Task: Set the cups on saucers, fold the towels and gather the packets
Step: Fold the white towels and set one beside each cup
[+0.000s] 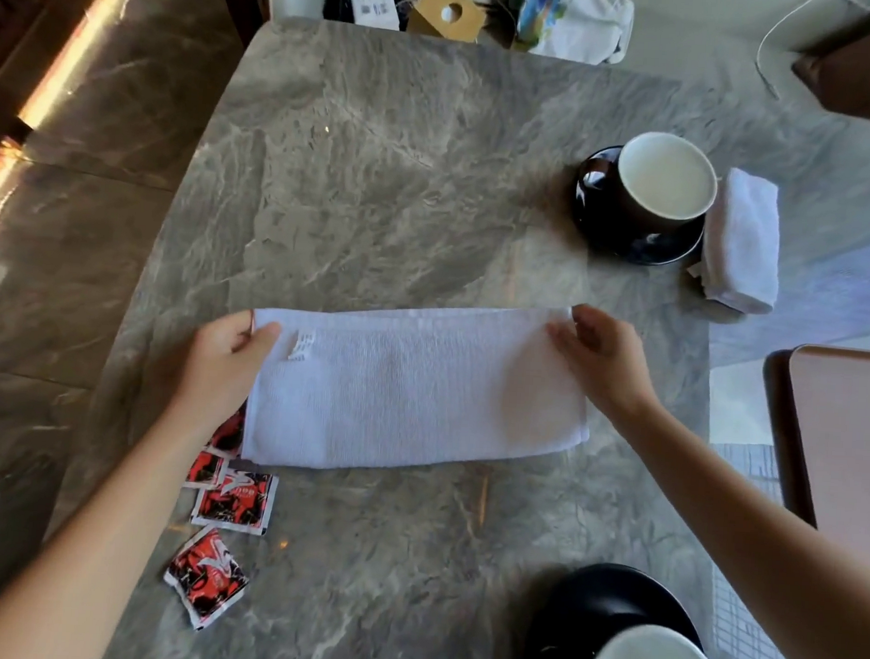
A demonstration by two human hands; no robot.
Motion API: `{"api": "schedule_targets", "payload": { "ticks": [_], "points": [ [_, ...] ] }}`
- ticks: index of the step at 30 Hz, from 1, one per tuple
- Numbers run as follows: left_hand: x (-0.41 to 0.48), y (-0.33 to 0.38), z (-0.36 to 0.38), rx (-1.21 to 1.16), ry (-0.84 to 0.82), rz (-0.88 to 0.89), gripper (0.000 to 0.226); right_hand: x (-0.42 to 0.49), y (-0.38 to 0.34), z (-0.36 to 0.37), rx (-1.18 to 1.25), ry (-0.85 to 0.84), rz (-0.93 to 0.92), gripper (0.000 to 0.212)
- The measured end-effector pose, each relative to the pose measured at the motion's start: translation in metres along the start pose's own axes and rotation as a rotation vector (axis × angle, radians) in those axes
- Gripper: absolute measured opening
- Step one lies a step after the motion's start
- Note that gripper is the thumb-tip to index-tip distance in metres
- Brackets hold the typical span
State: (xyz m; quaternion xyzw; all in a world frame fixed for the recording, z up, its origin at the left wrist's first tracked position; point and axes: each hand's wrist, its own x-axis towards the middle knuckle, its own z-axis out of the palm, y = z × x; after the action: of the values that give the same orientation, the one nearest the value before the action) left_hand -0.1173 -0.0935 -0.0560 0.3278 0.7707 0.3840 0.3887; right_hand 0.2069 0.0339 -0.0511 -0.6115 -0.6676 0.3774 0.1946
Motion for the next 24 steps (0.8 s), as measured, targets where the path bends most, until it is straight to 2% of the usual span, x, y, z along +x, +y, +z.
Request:
{"api": "schedule_targets", "payload": {
  "ticks": [2, 3, 4, 6, 7, 8, 10, 11, 13, 17, 20, 24],
  "points": [
    [0.002, -0.003, 0.004, 0.081, 0.029, 0.010, 0.015, -0.001, -0.002, 0.003, -0.043, 0.028, 0.003, 0.010],
    [-0.001, -0.002, 0.004, 0.189, 0.079, 0.048, 0.012, -0.003, -0.004, 0.004, -0.069, 0.042, 0.006, 0.005],
    [-0.005, 0.000, 0.005, 0.334, 0.154, 0.108, 0.004, -0.006, -0.005, 0.005, -0.117, 0.079, -0.013, 0.019],
    [-0.017, 0.008, 0.011, 0.523, 0.297, 0.261, 0.026, -0.013, -0.011, 0.008, -0.273, 0.161, -0.160, 0.035],
    [-0.023, 0.014, 0.018, 0.526, 0.284, 0.367, 0.032, -0.019, -0.017, 0.015, -0.322, 0.175, -0.276, 0.038],
    [-0.028, 0.016, 0.029, 0.512, 0.202, 0.457, 0.035, -0.026, -0.025, 0.025, -0.352, 0.142, -0.385, 0.040],
    [-0.038, 0.018, 0.061, 0.515, -0.032, 0.554, 0.042, -0.038, -0.036, 0.056, -0.416, -0.021, -0.565, 0.043],
    [-0.041, 0.015, 0.076, 0.535, -0.118, 0.565, 0.046, -0.044, -0.038, 0.073, -0.455, -0.112, -0.606, 0.047],
    [-0.041, 0.006, 0.095, 0.611, -0.178, 0.540, 0.054, -0.050, -0.037, 0.097, -0.514, -0.226, -0.591, 0.056],
    [-0.031, -0.008, 0.097, 0.968, -0.102, 0.515, 0.063, -0.039, -0.026, 0.103, -0.609, -0.242, -0.595, 0.063],
    [-0.031, -0.013, 0.090, 1.031, -0.073, 0.498, 0.064, -0.033, -0.021, 0.094, -0.661, -0.278, -0.628, 0.067],
    [-0.030, -0.029, 0.059, 1.104, -0.011, 0.422, 0.069, -0.018, 0.006, 0.051, -0.741, -0.242, -0.560, 0.070]
  ]
}}
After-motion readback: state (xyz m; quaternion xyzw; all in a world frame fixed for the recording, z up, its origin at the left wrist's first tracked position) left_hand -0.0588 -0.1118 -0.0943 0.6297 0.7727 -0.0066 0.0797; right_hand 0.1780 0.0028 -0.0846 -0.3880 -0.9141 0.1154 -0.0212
